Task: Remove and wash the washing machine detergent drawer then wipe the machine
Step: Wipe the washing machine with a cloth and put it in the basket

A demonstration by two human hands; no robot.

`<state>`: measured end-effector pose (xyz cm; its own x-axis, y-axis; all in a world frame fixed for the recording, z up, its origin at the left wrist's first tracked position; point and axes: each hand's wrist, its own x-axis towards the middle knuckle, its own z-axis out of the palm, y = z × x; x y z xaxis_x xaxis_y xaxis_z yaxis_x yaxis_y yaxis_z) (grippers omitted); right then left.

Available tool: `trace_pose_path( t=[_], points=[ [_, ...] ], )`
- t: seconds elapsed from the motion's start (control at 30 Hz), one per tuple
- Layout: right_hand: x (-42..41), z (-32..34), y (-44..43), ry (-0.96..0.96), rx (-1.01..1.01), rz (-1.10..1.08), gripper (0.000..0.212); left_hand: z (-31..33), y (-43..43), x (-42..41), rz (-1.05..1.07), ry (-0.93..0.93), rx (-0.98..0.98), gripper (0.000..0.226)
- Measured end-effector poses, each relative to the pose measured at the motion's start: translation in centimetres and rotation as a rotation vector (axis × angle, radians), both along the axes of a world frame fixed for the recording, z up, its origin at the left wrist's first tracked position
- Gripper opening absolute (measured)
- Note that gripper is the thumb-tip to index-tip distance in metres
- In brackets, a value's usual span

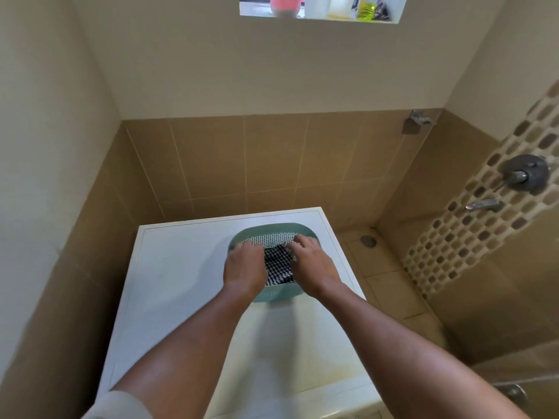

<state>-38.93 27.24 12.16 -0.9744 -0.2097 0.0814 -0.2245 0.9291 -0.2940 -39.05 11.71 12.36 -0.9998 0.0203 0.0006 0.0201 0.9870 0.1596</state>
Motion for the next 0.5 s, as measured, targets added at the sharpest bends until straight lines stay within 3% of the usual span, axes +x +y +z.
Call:
trace_pose_path(
  t=[0.17,0.4,0.5],
  points=[
    [-1.3,-0.4,-1.6,-0.176,0.068,0.057,0.045,-1.1,1.6,-1.9,0.151,-0.289,0.222,0.02],
    [-2.5,-1.8,-2.2,-0.228,0.06,0.016,0.039,-3.4,2.4,-4.0,0.328,-0.393,0.27,0.022],
    [-2.6,-2.2,-2.2,-0.241,0.045,0.008,0.046,-3.6,2.4,-4.7,0.409,-0.419,0.325,0.023]
  ],
)
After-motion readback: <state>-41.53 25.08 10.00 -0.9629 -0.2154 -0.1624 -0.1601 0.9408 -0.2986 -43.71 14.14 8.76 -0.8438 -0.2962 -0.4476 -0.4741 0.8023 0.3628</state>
